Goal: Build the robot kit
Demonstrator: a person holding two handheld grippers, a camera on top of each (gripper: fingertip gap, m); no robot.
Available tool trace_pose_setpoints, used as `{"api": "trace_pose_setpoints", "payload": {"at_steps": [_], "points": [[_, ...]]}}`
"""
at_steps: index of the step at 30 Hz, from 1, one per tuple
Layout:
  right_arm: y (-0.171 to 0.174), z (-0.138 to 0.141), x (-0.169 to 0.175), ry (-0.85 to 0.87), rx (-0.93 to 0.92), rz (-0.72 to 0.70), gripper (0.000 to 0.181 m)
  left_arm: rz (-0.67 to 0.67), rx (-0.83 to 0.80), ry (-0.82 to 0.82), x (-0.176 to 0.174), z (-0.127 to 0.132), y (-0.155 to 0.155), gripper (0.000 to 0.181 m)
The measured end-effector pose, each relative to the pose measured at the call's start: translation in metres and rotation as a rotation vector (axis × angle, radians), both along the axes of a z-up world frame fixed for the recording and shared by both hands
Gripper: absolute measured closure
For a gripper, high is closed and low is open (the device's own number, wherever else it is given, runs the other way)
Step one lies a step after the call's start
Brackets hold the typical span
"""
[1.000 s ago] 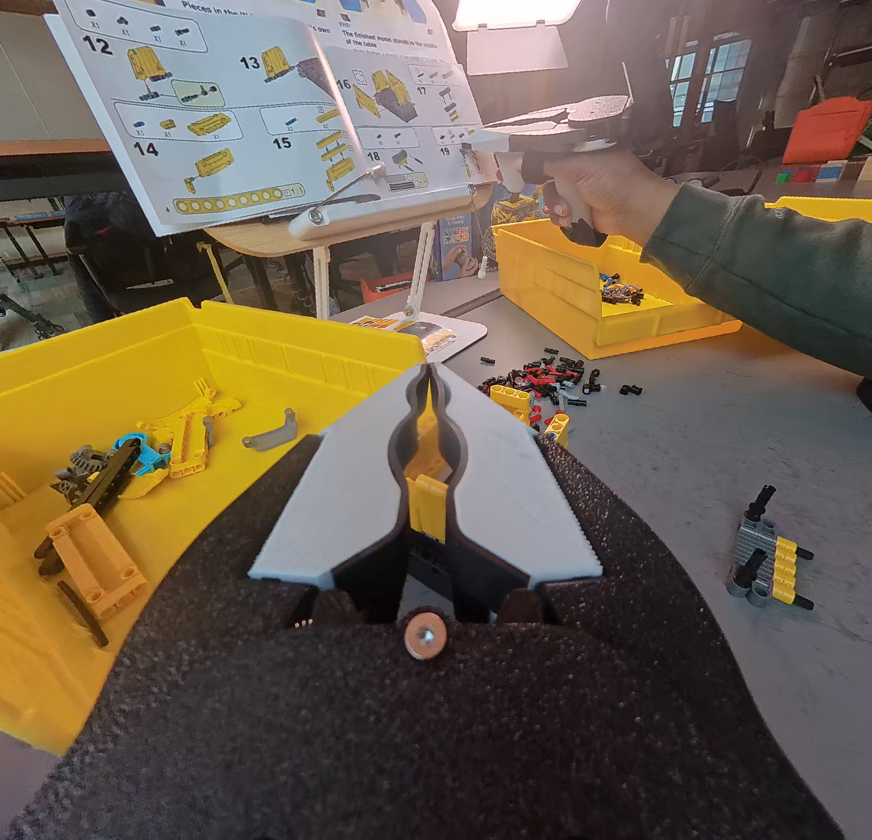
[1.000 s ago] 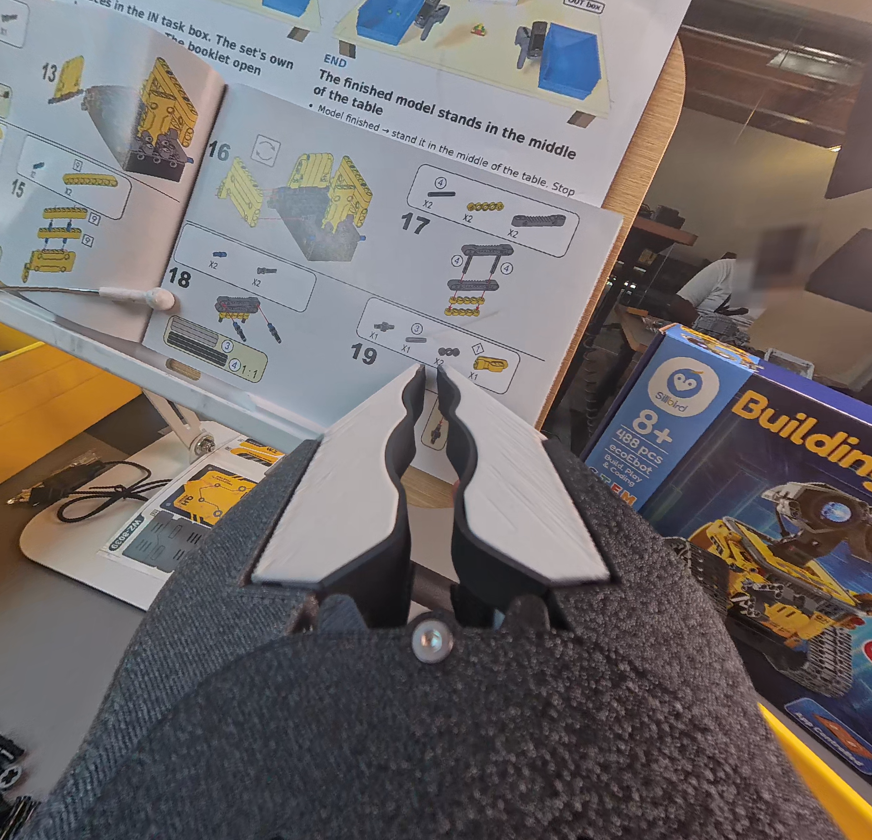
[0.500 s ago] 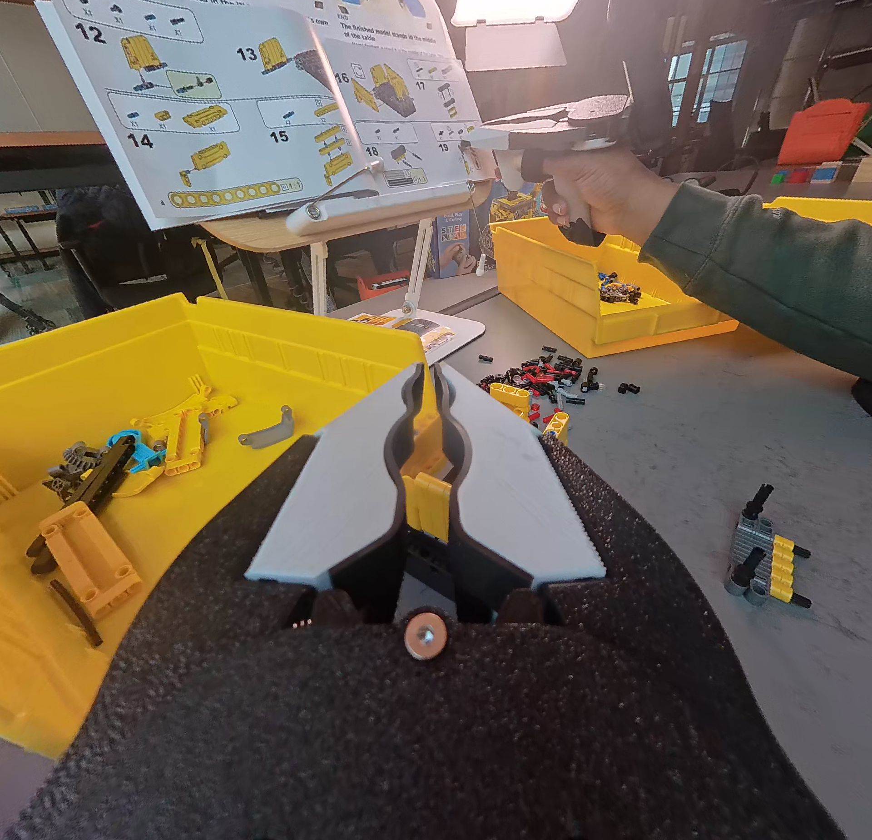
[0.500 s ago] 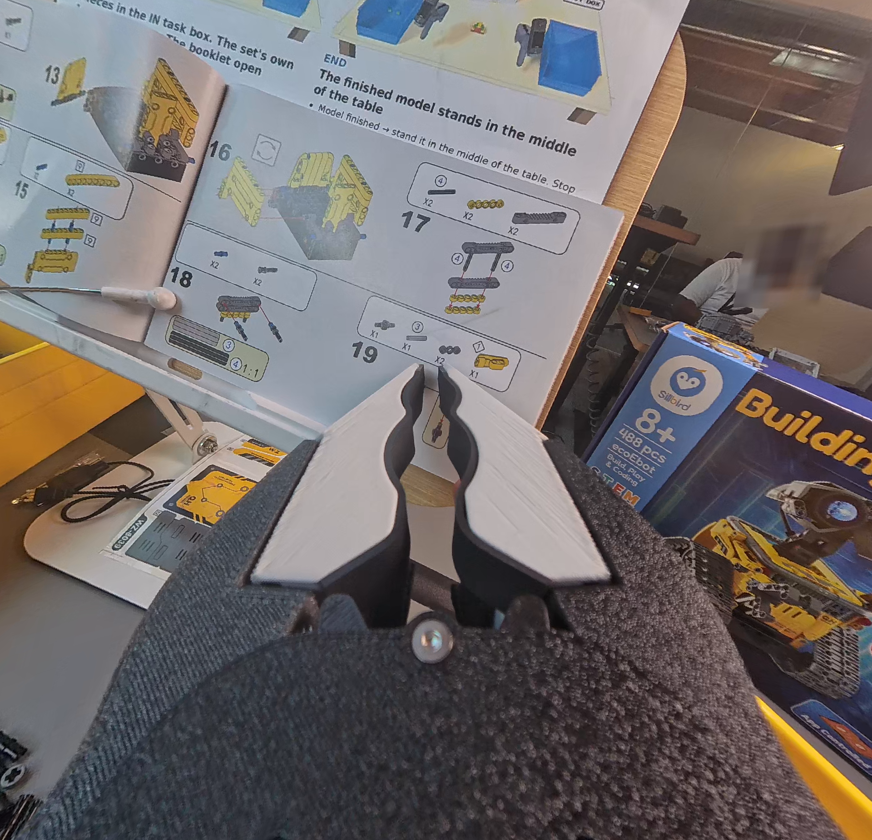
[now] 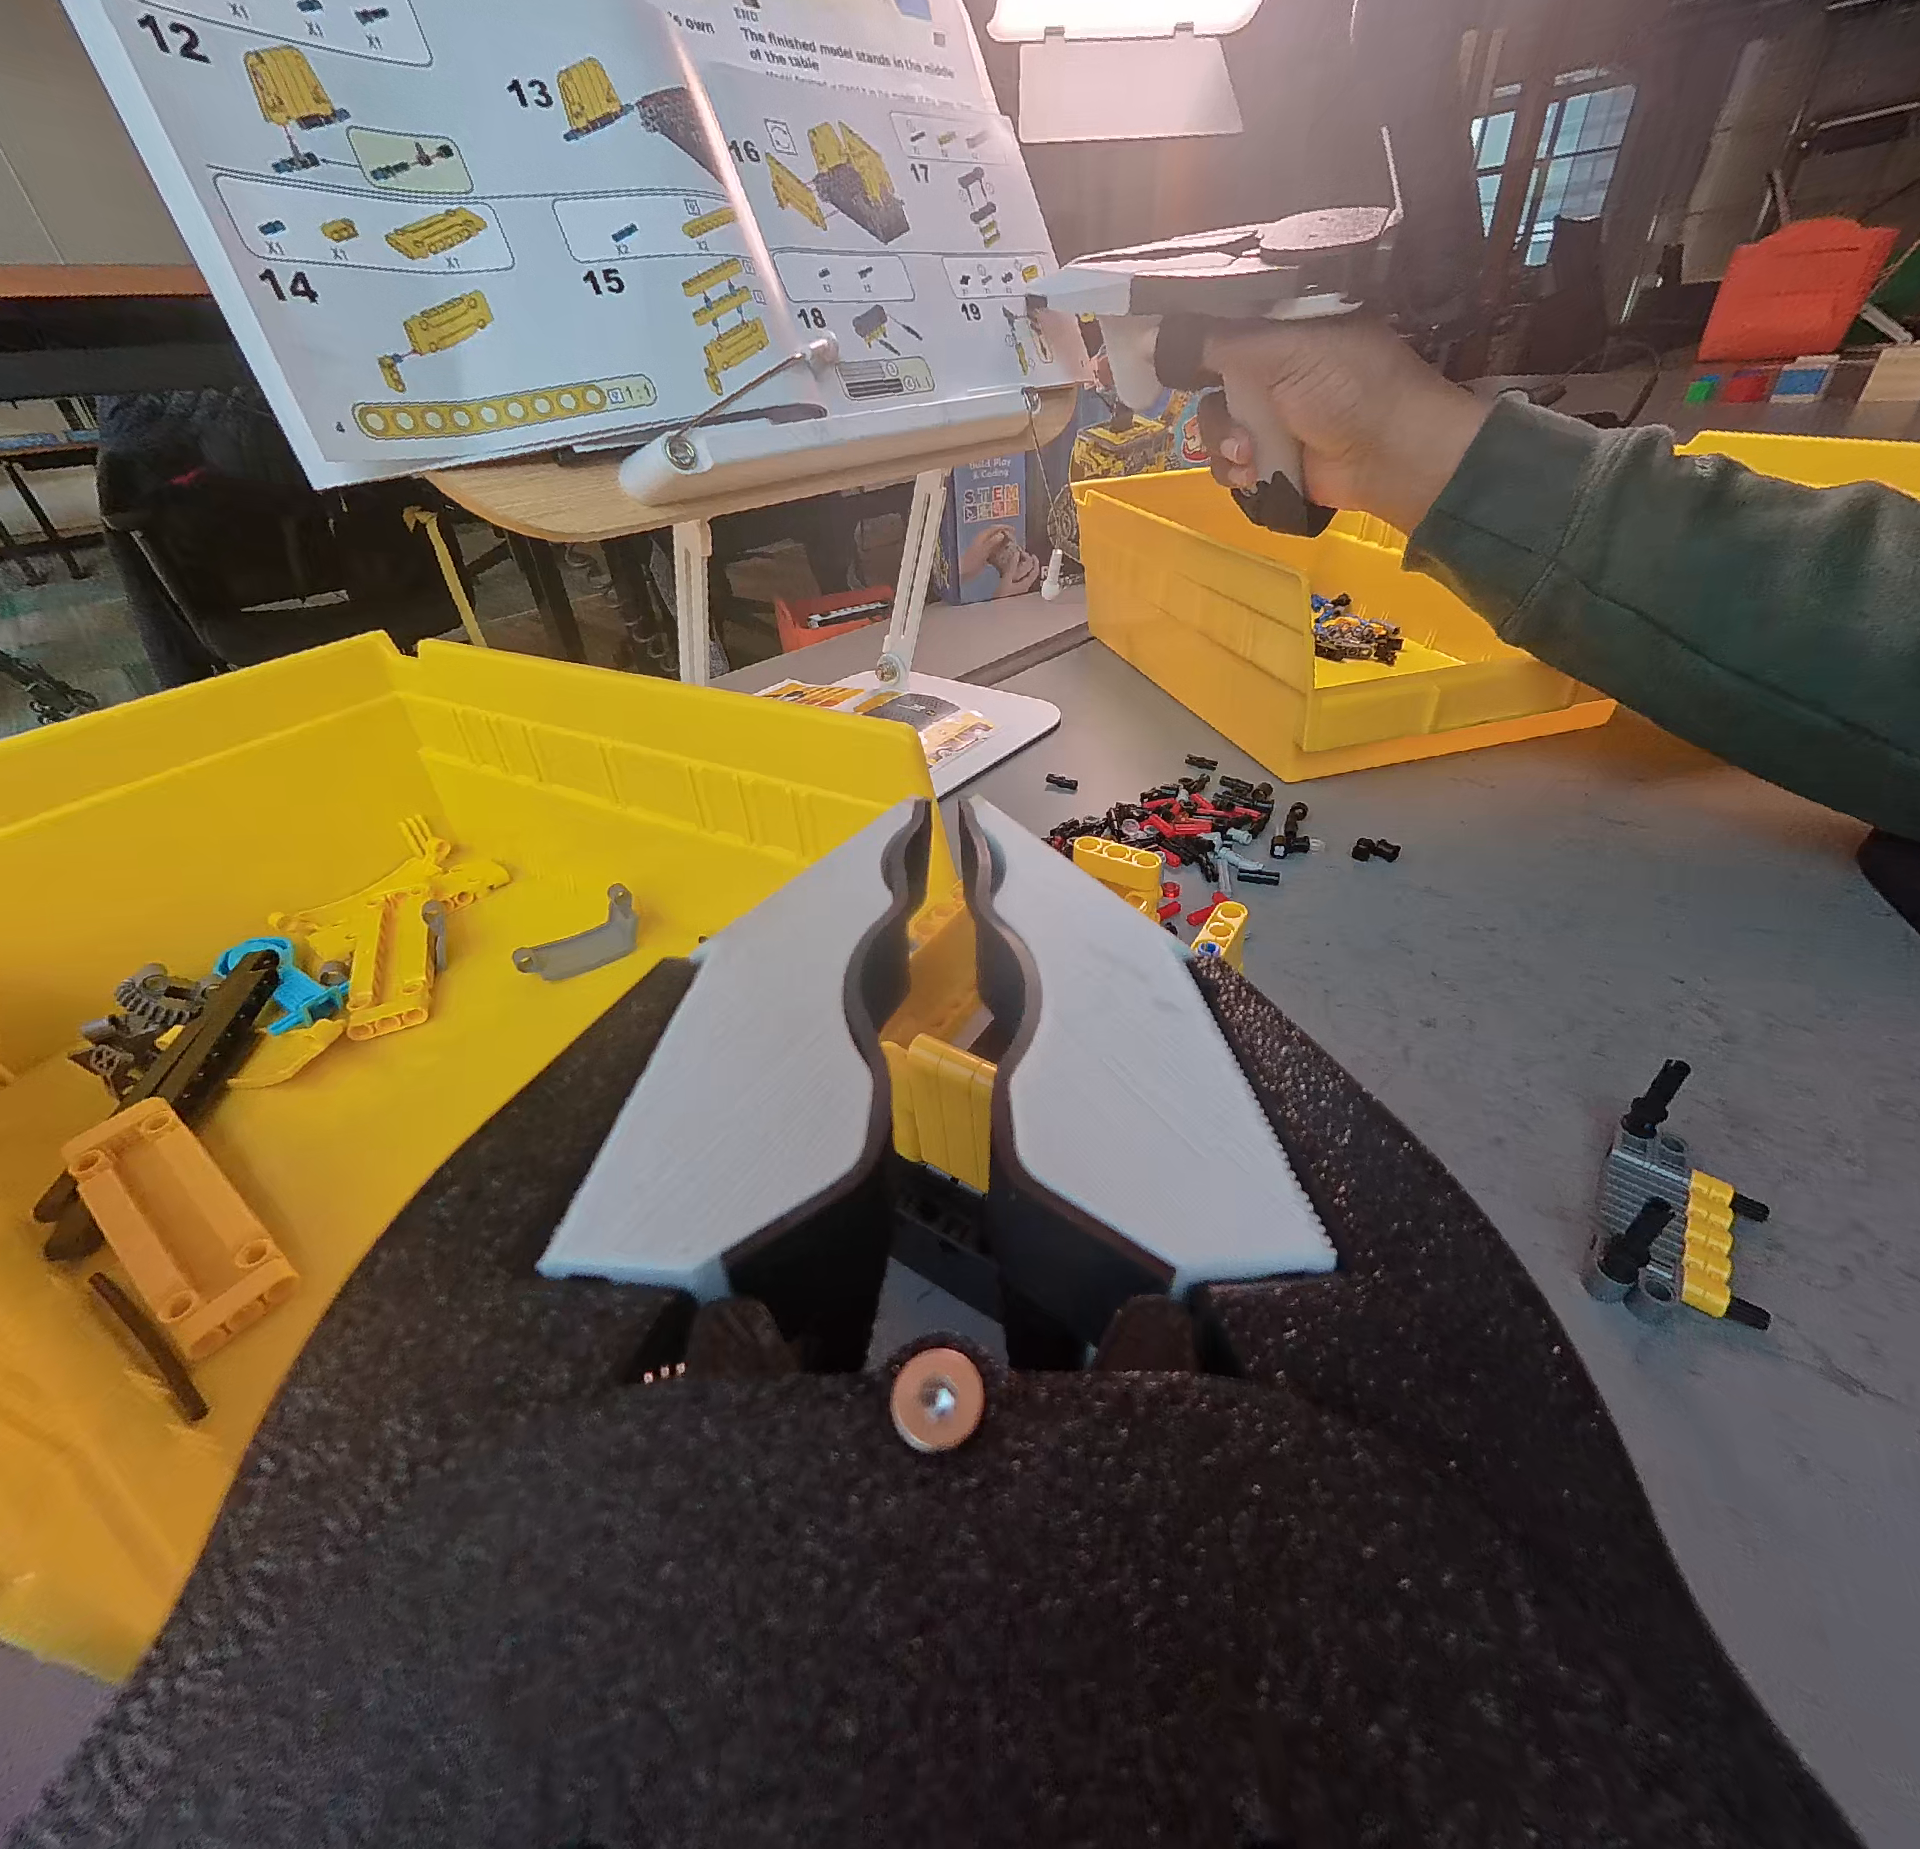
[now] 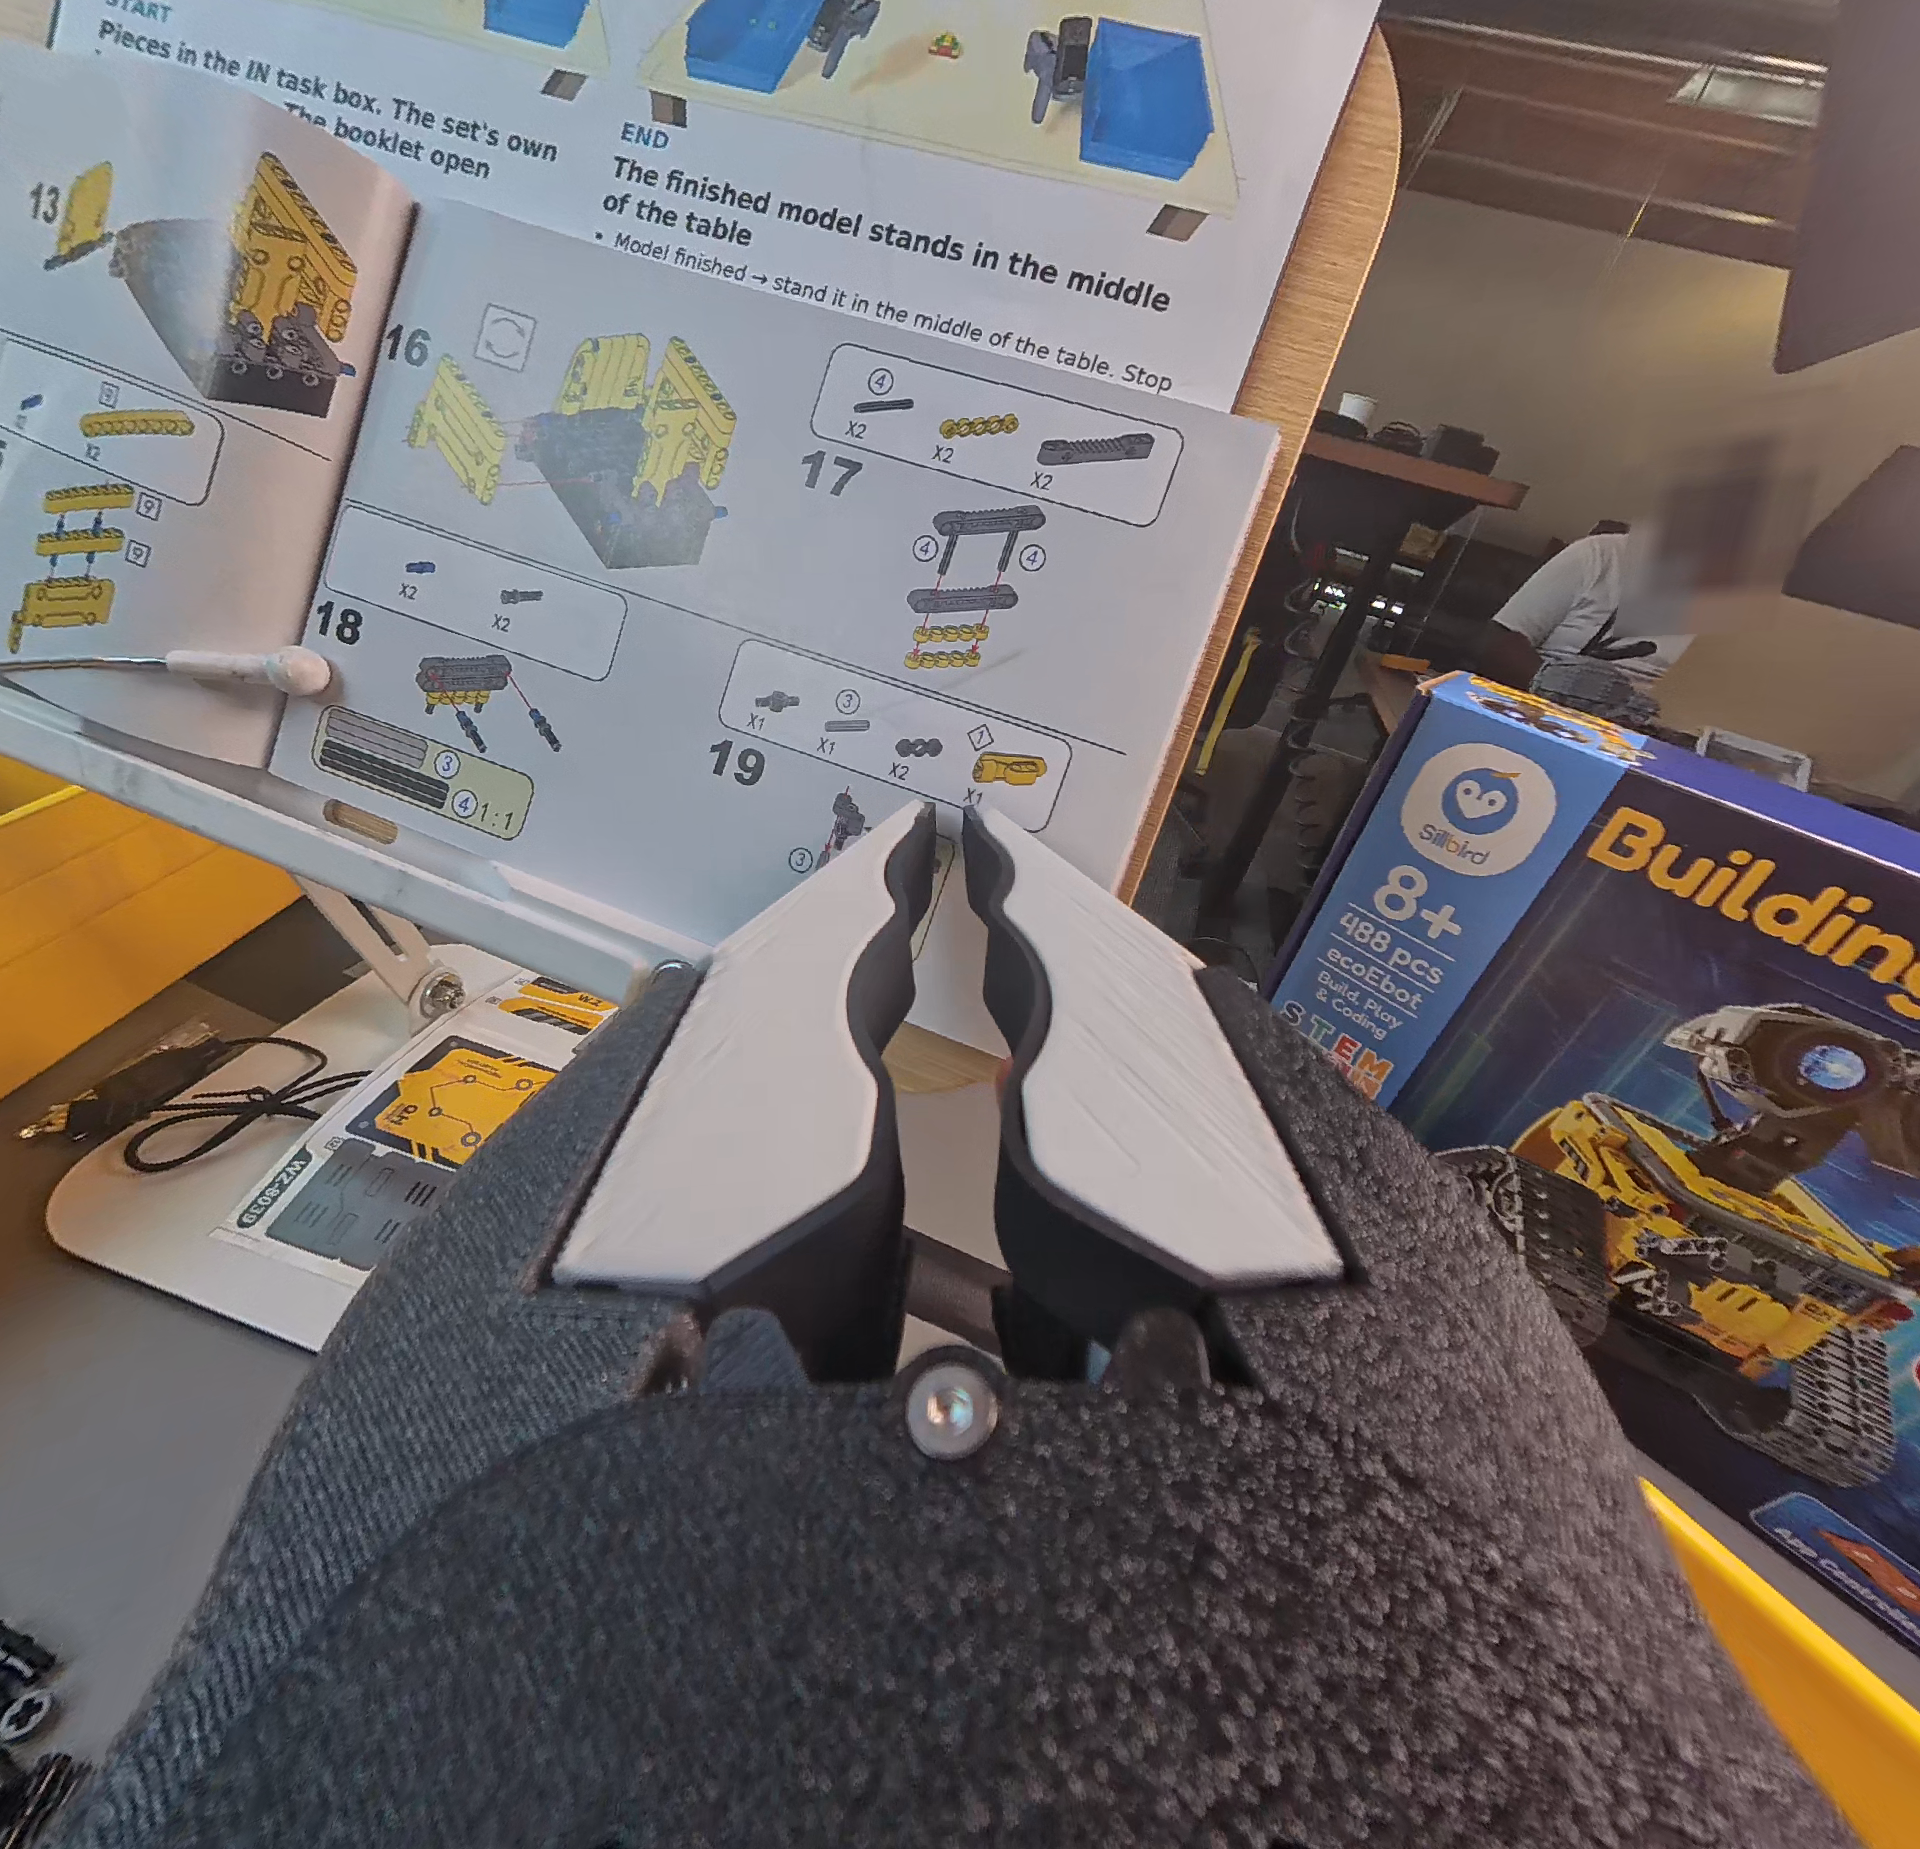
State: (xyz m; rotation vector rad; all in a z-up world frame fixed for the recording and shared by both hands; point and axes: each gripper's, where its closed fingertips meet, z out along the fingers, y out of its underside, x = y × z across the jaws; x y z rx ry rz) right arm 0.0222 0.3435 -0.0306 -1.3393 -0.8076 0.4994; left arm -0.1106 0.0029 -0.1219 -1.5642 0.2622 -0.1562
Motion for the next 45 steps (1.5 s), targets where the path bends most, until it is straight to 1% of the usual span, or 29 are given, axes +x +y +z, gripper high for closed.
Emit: {"api": "trace_pose_setpoints", "payload": {"at_steps": [35,39,41,45], "points": [[-0.002,0.002,0.0,0.011,-0.009,0.004,0.175,-0.008,-0.014,-0.005,0.001,-0.003,0.002,0.175],[-0.023,0.017,-0.013,0.01,0.037,0.03,0.175,-0.01,-0.013,-0.002,0.002,-0.003,0.001,0.174],[-0.041,0.024,-0.027,-0.004,0.061,0.048,0.175,-0.011,-0.015,-0.002,0.002,-0.003,0.002,0.174],[-0.076,0.028,-0.056,-0.07,0.114,0.071,0.174,-0.008,-0.018,0.003,0.002,-0.004,0.002,0.174]]}}
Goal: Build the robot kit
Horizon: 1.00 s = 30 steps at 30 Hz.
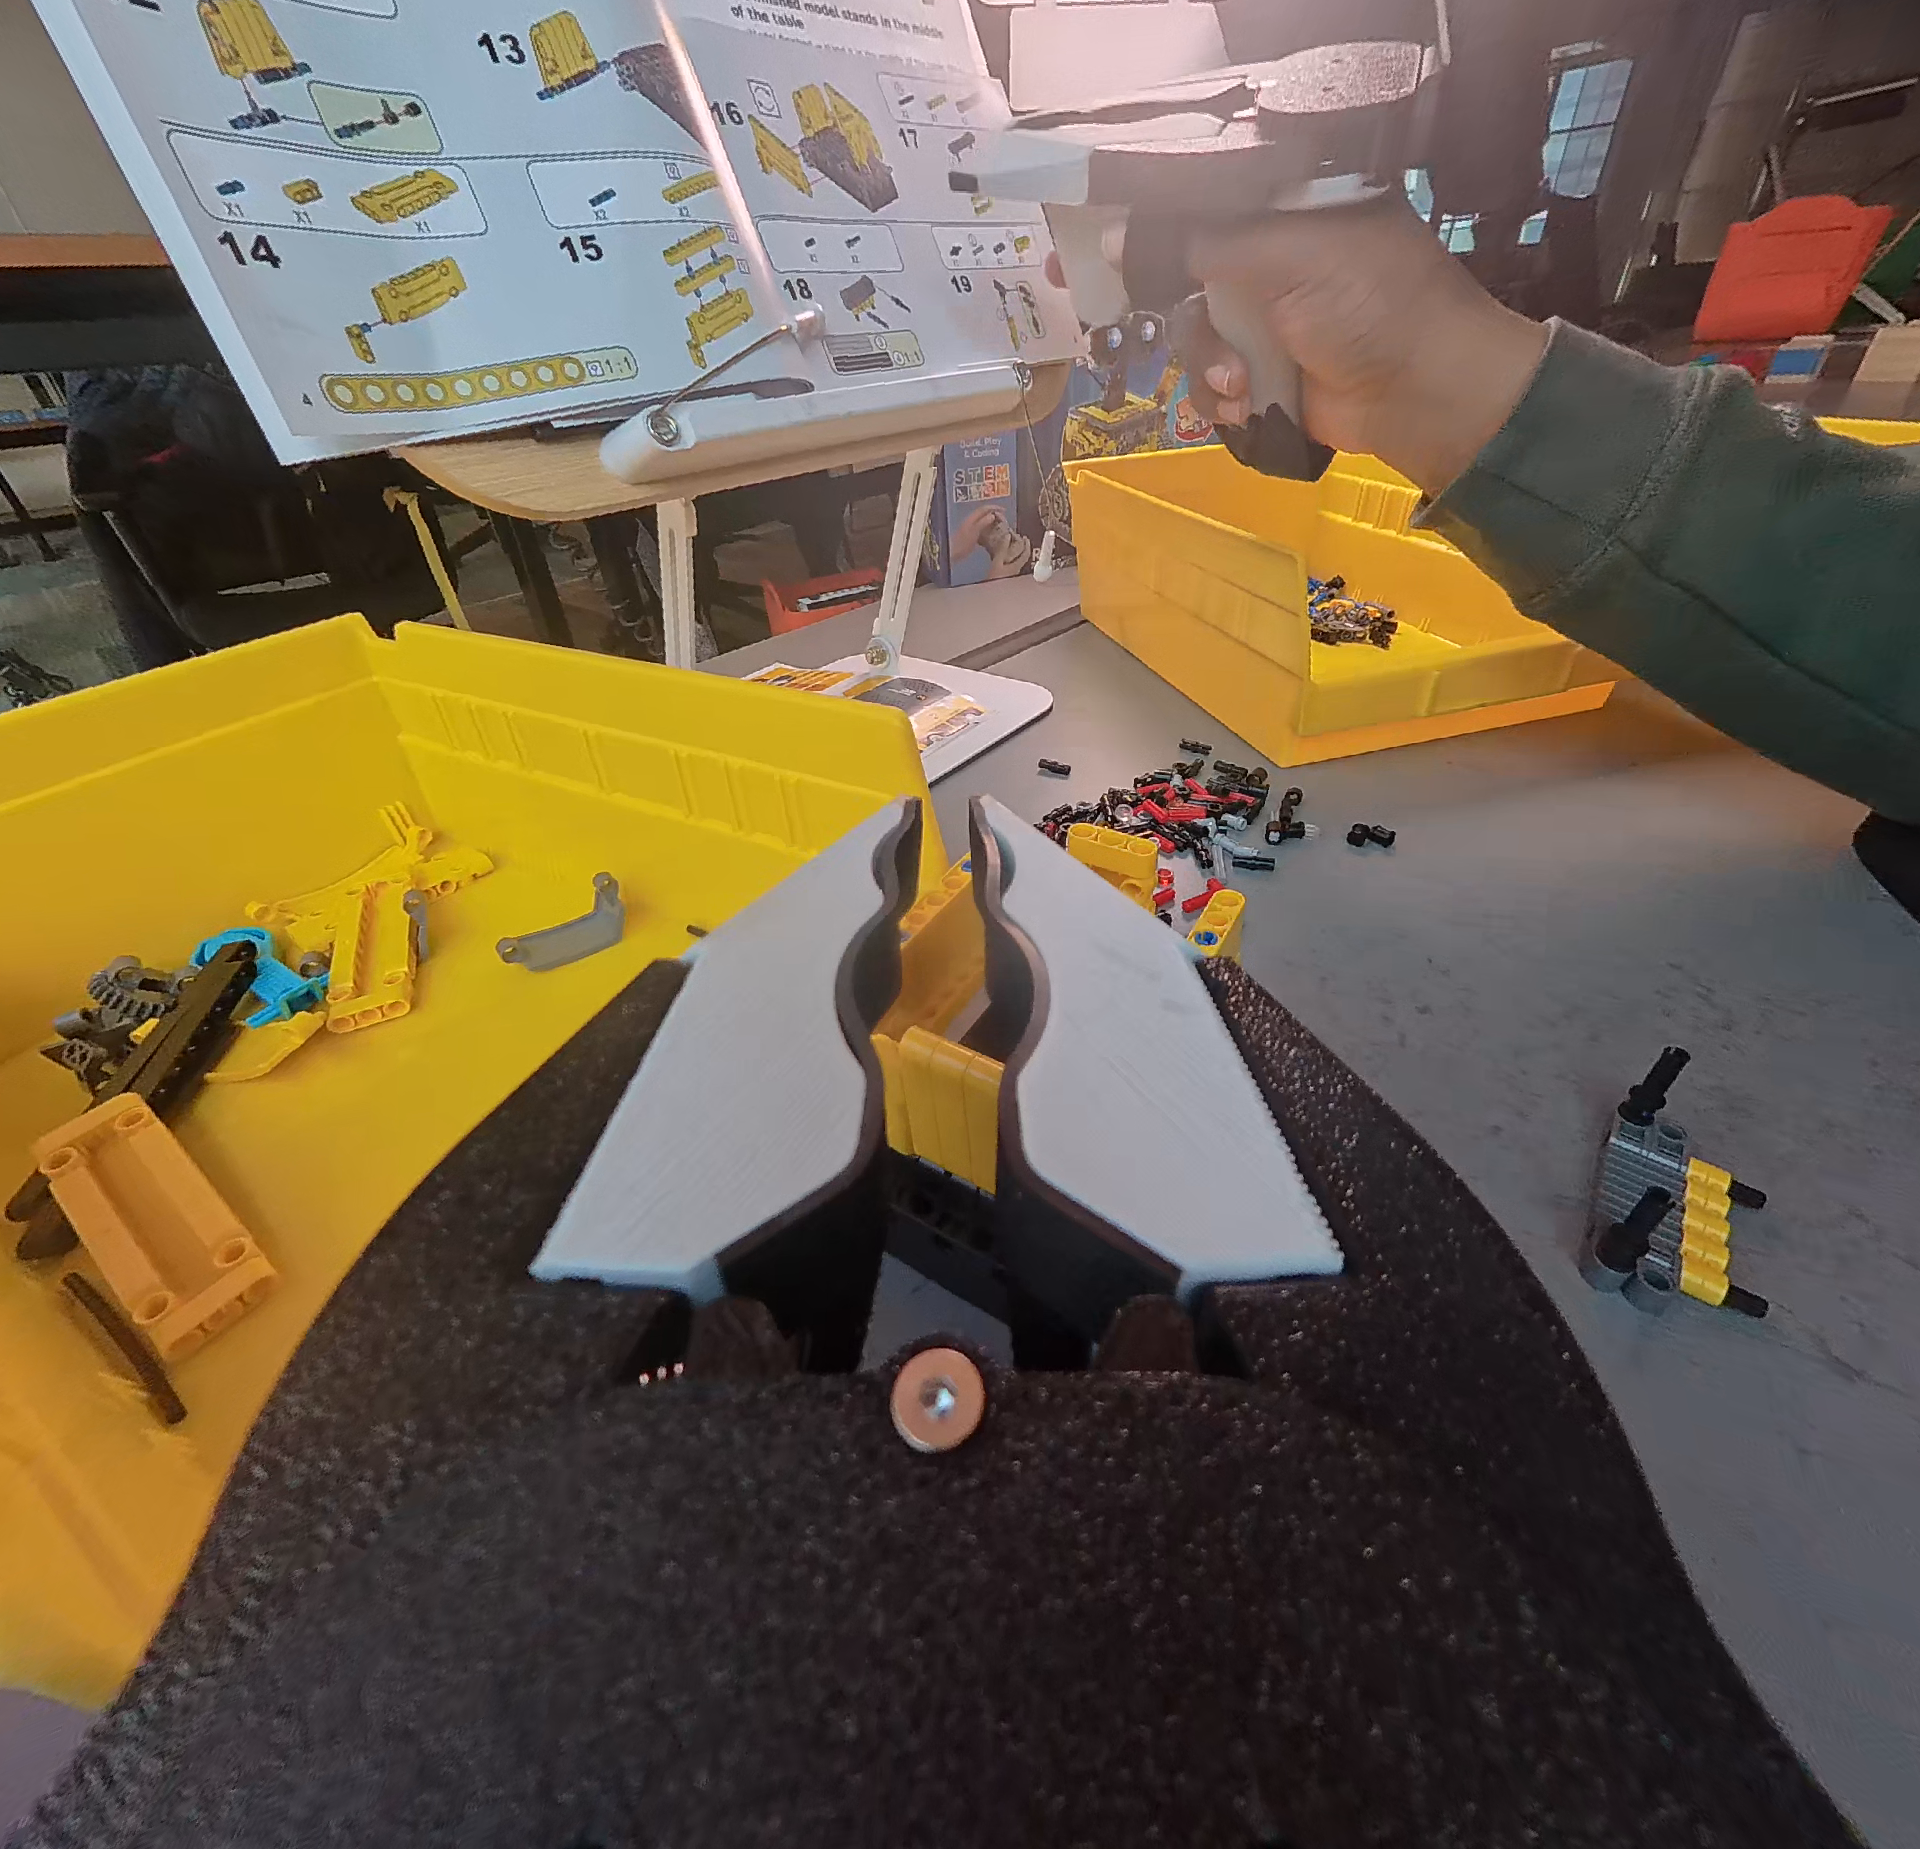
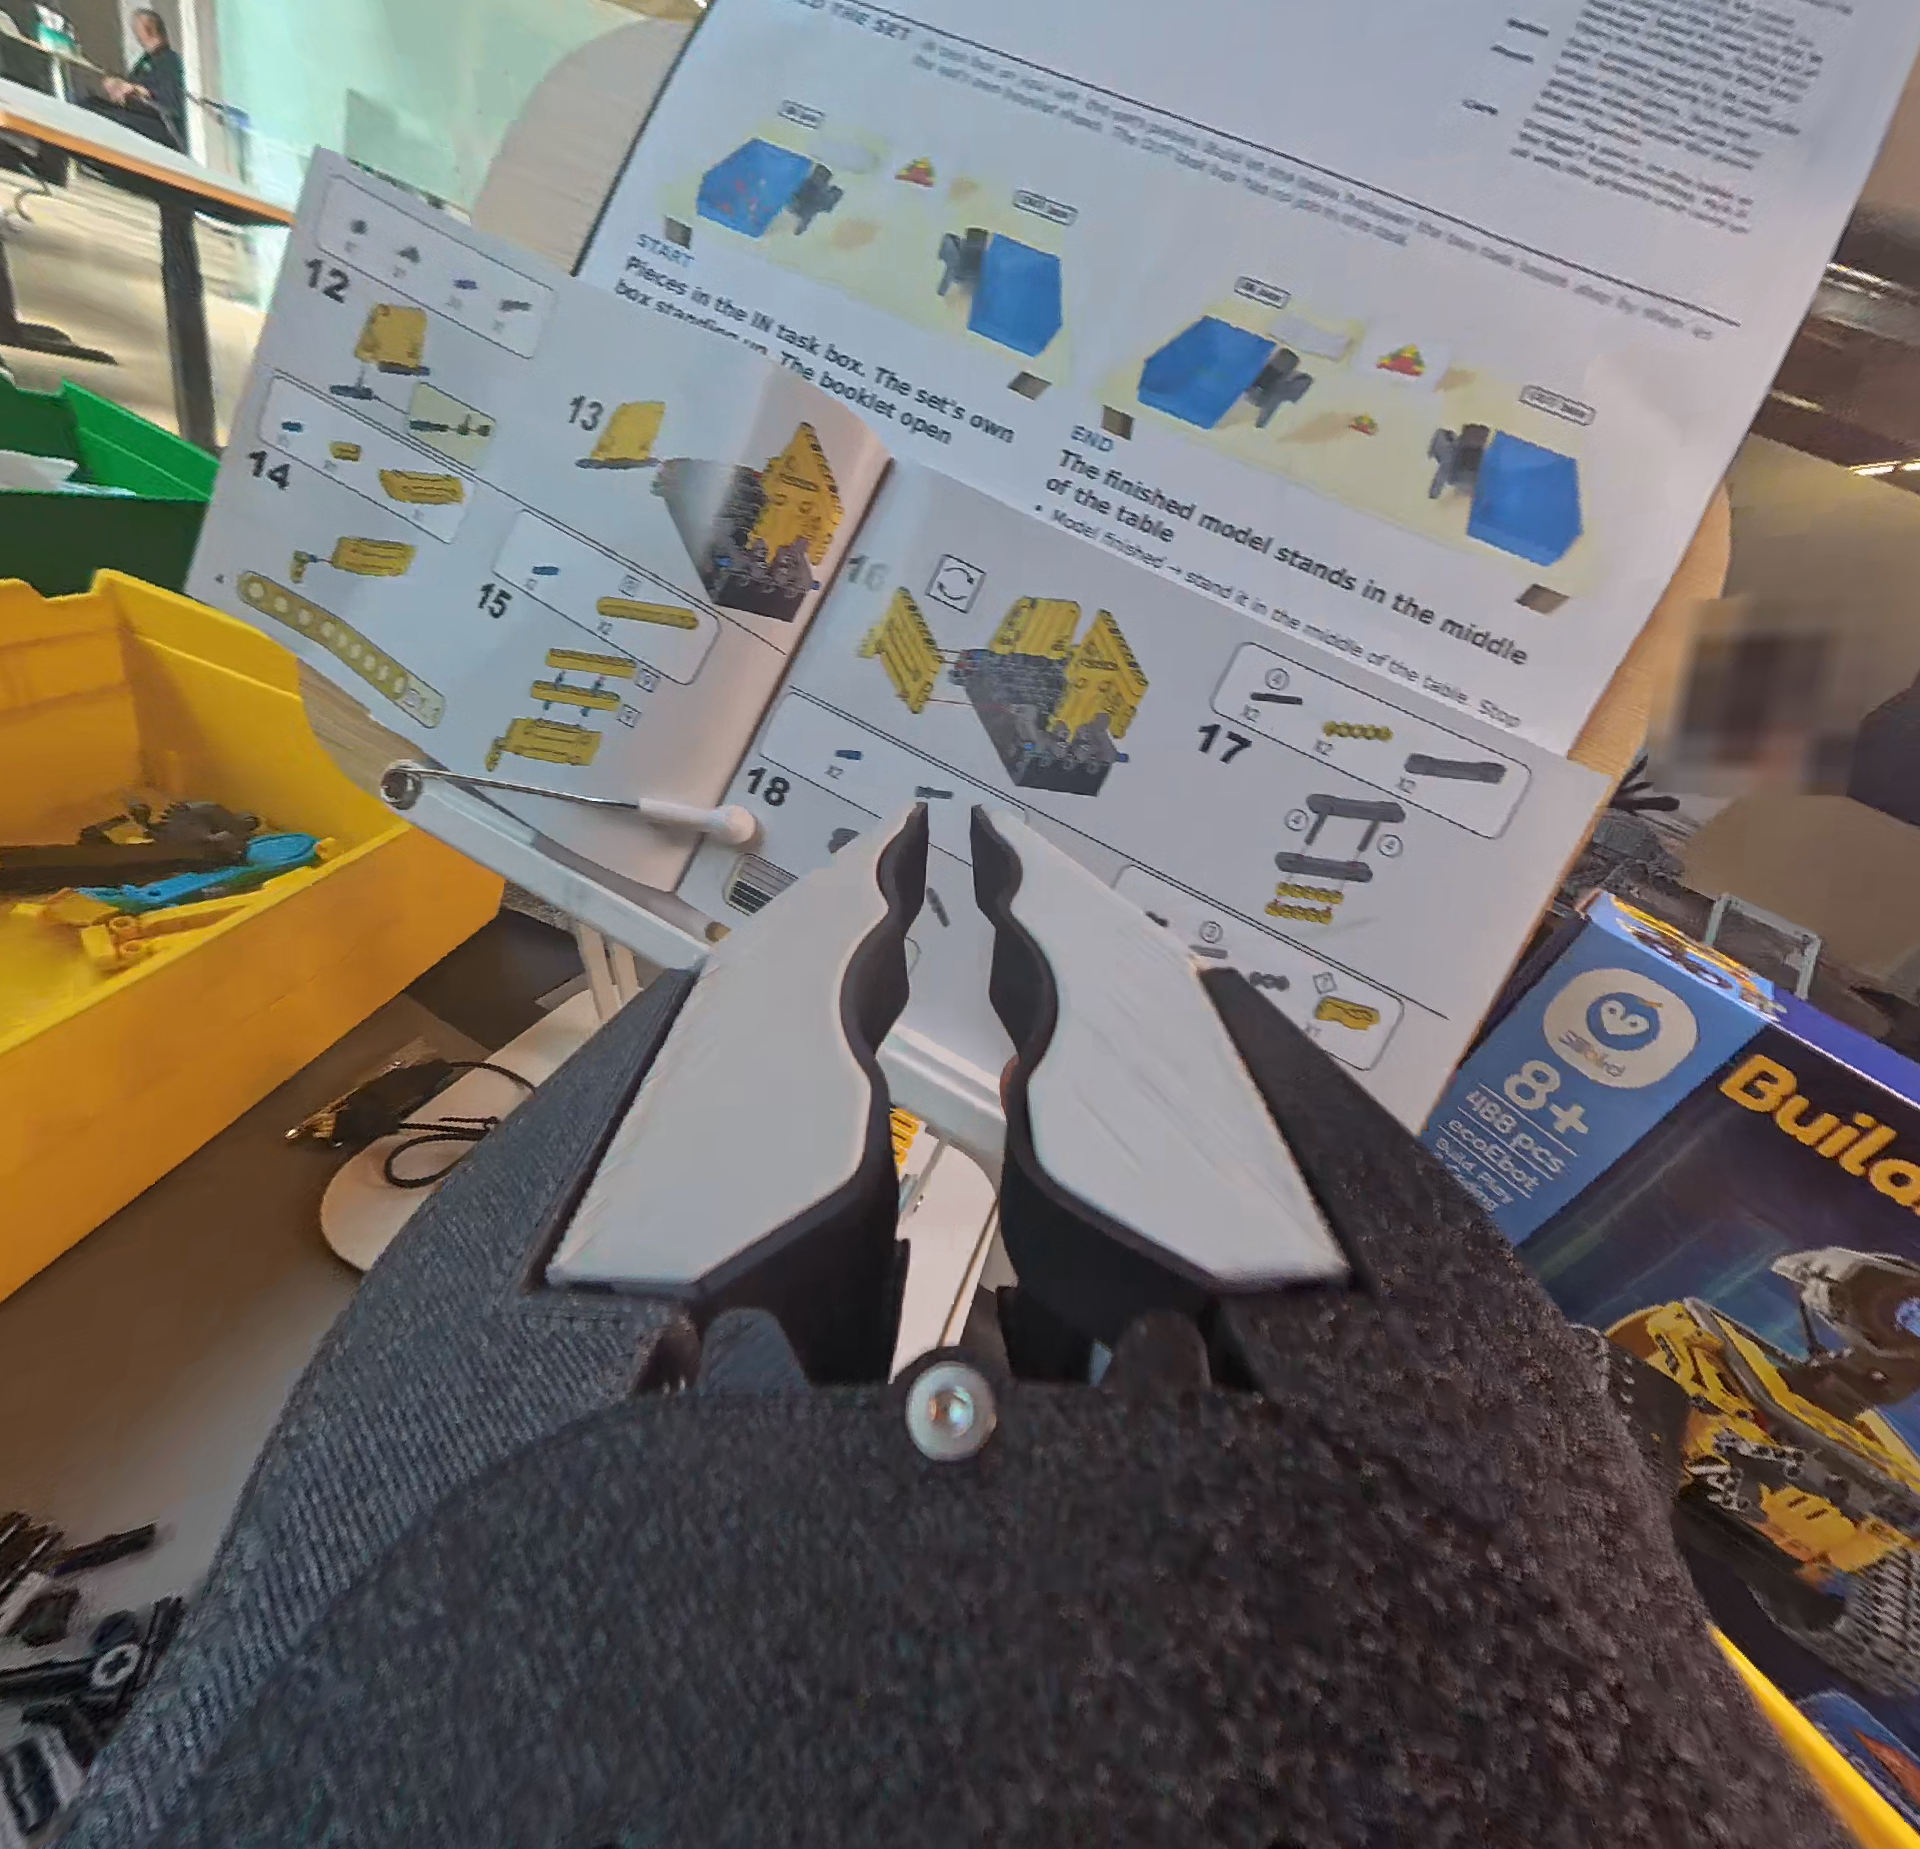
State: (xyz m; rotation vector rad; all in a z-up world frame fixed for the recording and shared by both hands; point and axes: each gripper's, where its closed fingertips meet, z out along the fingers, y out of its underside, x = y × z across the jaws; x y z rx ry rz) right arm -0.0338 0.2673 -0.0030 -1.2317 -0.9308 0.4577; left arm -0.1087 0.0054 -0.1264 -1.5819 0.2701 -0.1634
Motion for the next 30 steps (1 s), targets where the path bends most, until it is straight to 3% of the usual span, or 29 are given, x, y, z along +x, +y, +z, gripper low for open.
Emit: {"api": "trace_pose_setpoints", "payload": {"at_steps": [16,25,30], "points": [[-0.077,-0.024,-0.057,-0.064,-0.081,0.169,0.165,0.012,-0.01,0.007,-0.001,-0.003,0.002,0.173],[-0.122,-0.006,-0.062,-0.033,-0.086,0.289,0.166,-0.006,-0.052,-0.011,0.002,-0.007,0.002,0.175],[-0.14,0.027,-0.046,0.044,-0.11,0.337,0.166,-0.001,-0.059,-0.006,0.001,-0.009,0.003,0.175]]}}
